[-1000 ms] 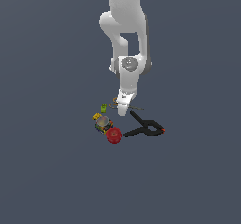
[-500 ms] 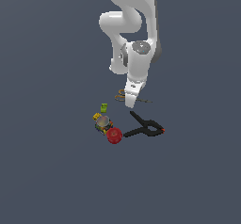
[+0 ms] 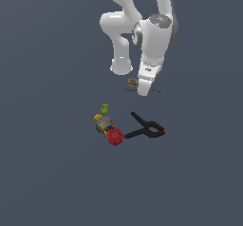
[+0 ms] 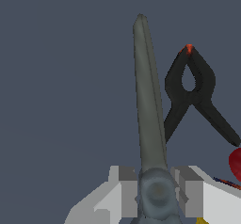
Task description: Pick up a designated object from a clutter of objects.
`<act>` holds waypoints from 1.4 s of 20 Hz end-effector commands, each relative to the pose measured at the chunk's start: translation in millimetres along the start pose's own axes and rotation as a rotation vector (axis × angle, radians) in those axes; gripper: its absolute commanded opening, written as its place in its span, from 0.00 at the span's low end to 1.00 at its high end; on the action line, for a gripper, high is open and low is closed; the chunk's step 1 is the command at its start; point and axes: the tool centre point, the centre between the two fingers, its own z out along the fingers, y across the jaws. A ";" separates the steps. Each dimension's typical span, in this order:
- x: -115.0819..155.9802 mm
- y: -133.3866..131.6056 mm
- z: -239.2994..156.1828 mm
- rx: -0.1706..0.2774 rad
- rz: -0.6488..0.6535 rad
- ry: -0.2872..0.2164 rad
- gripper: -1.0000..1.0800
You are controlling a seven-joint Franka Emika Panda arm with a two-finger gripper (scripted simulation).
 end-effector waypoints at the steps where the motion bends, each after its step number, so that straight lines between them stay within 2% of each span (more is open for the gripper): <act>1: 10.4 -5.3 -21.3 0.000 0.000 0.000 0.00; 17: 79.6 -32.7 -157.4 0.000 0.003 0.000 0.00; 28: 107.0 -39.6 -207.1 0.000 0.005 0.000 0.00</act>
